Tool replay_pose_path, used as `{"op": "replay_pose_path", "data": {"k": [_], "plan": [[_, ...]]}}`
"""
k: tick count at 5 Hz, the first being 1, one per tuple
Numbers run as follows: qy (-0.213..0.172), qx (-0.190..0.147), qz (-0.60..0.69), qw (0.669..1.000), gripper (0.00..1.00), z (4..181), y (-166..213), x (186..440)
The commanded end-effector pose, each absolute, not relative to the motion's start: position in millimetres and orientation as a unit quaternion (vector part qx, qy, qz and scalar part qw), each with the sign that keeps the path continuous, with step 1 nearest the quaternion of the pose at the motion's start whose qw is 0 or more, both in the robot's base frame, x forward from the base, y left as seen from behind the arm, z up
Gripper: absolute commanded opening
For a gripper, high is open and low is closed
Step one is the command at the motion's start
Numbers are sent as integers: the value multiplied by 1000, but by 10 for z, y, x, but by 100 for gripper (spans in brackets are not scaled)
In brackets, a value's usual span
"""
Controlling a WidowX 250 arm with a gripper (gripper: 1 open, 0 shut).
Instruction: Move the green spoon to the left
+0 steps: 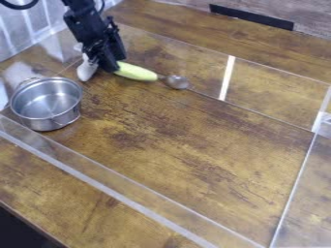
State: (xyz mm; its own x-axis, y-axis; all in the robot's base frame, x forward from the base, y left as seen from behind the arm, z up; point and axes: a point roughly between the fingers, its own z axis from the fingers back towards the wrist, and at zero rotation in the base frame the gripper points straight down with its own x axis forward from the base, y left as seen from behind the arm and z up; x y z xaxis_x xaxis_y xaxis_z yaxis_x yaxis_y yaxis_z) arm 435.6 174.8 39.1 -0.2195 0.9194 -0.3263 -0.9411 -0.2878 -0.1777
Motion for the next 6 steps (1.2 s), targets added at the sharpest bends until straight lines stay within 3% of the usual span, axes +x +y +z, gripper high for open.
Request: {"op": "replay_pose_path", "data": {"k": [1, 2, 4, 6], "plan": [[-1, -204, 757, 620, 100, 682, 1958, 4387], [3, -203, 748, 632, 0, 653, 2002, 4319], [11, -204, 726, 657, 0, 602, 2065, 4240], [15, -207, 723, 659, 0, 582, 2056, 4354]]}}
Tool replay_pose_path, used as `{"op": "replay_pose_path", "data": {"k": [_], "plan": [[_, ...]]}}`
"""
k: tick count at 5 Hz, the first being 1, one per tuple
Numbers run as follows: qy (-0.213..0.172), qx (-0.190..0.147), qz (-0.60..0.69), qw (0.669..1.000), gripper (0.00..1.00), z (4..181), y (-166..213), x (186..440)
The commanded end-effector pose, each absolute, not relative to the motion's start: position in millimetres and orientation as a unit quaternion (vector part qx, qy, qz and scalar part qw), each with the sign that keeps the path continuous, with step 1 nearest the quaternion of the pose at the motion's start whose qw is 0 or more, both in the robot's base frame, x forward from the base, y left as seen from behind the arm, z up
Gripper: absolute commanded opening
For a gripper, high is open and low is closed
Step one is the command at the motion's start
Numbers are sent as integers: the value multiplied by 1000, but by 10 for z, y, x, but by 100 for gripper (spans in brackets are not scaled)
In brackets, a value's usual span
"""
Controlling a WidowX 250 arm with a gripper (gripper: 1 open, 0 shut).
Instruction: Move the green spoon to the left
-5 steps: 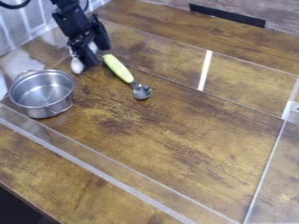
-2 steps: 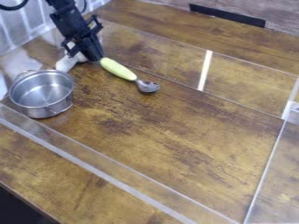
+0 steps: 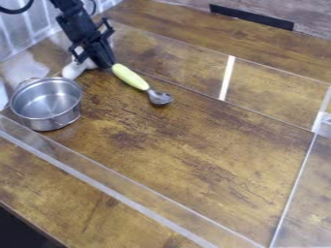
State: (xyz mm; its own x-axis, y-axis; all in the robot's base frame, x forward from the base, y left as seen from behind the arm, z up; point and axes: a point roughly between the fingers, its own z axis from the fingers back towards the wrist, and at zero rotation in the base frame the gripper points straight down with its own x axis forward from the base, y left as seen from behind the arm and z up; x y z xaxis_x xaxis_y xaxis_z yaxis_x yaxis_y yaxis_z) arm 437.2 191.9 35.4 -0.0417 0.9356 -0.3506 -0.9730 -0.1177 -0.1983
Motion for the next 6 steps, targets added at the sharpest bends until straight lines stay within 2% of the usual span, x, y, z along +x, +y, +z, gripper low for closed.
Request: {"op": "replay_pose_path", "data": {"k": [1, 2, 3, 5, 6], "plan": [[16, -209, 727, 654, 0, 576, 1980, 4409], [4, -197, 719, 667, 100, 624, 1830, 4543], [-1, -187, 718, 670, 100, 663, 1697, 4610], [-10, -173, 676, 716, 100, 756, 1697, 4574], [-16, -168, 657, 735, 100, 699, 1720, 4526]]}}
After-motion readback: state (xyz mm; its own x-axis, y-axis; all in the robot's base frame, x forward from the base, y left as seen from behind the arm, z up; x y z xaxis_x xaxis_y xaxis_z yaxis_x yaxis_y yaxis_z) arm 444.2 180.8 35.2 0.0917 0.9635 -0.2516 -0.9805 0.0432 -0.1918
